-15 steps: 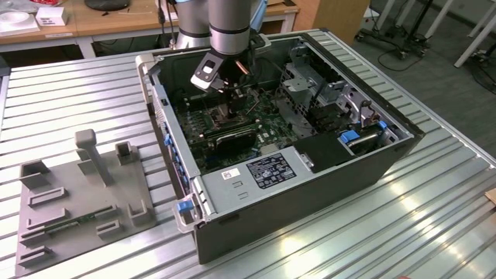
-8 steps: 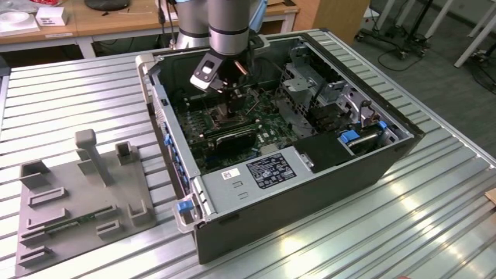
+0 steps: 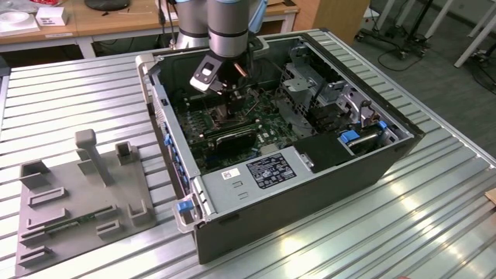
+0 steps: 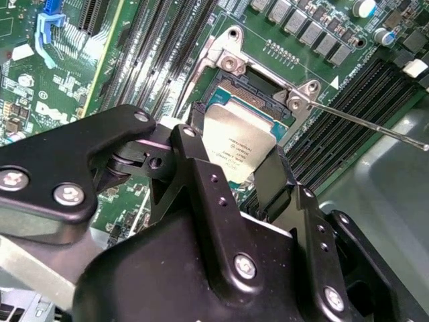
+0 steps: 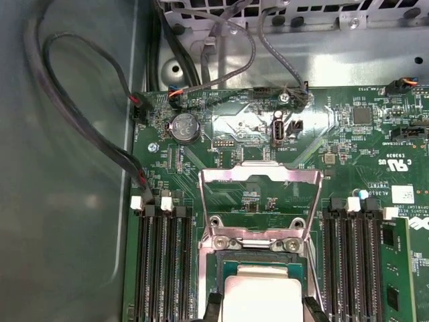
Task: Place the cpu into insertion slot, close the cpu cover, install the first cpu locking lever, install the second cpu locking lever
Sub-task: 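Place the cpu into insertion slot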
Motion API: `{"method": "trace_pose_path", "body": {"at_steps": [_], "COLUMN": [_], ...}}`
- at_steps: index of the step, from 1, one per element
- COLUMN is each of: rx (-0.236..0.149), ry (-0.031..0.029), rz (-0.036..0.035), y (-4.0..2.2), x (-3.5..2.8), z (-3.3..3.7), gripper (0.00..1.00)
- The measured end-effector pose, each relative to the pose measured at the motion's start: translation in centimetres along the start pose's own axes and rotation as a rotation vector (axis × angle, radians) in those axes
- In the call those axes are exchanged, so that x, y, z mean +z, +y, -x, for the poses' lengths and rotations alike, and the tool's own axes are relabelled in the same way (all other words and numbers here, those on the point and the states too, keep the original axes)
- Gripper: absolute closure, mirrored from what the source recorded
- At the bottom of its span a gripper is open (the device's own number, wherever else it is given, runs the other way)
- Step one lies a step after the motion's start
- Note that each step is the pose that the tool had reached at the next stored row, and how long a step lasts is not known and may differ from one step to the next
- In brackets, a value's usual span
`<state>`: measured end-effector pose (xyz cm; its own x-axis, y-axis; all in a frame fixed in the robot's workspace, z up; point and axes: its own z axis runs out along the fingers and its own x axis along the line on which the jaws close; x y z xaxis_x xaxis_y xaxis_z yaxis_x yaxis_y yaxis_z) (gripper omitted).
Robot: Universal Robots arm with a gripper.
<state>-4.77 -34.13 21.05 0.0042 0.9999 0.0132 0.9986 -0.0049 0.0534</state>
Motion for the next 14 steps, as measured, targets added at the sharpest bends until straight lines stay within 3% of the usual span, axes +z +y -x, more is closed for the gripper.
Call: {"method": "trace_pose_path", "body": {"at_steps": [14], "rx": [0.000], "ry": [0.0059], "rz": [0.0000], "y": [-0.04], "x": [0.77], "z": [0.01], "gripper": [0.46]}}
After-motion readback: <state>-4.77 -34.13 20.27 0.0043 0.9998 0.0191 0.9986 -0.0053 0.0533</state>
